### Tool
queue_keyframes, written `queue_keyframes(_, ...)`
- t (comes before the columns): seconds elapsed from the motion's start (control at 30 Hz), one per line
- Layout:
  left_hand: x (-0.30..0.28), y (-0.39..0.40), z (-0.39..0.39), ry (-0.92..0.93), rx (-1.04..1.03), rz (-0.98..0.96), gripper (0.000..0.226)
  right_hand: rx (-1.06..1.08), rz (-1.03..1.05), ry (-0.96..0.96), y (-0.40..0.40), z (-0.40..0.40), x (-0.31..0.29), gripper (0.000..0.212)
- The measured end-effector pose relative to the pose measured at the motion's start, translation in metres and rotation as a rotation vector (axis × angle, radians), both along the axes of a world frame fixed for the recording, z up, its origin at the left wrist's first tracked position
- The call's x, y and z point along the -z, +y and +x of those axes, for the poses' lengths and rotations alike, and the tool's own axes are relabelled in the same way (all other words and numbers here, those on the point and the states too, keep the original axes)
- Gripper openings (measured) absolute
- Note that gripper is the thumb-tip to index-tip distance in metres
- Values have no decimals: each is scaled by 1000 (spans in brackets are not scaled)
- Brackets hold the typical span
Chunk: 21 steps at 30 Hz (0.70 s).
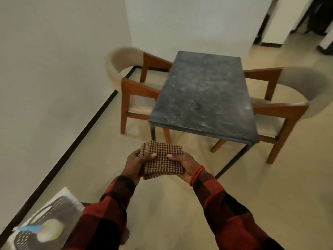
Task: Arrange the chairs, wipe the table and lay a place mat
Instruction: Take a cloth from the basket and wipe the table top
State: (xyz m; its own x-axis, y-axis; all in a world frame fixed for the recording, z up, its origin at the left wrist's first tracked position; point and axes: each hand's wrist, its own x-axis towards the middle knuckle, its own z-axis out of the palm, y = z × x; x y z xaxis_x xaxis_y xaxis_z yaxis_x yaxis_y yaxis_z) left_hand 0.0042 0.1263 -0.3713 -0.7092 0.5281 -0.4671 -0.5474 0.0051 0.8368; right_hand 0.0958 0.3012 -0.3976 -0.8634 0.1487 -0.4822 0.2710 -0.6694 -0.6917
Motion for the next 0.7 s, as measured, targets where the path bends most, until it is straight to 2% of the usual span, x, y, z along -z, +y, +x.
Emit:
queue_keyframes(0.13, -15, 80, 35, 16, 156, 19, 65, 103, 33, 52, 73, 54, -19, 60)
queue_keyframes(0.33, -23, 220, 95, 119, 287, 8, 31, 340, 78, 70, 180, 145, -37, 43)
queue_keyframes(0.47, -25, 293, 128, 155, 382, 3, 29, 432, 132, 24, 239, 190, -38, 45)
queue_keyframes(0.6, -21, 353, 143, 126, 451, -11, 31, 483, 150, 28, 290, 214, -37, 35)
queue_keyframes(0.7, -14, 400, 141, 128, 502, -30, 33, 501, 169, -6, 334, 219, -28, 40)
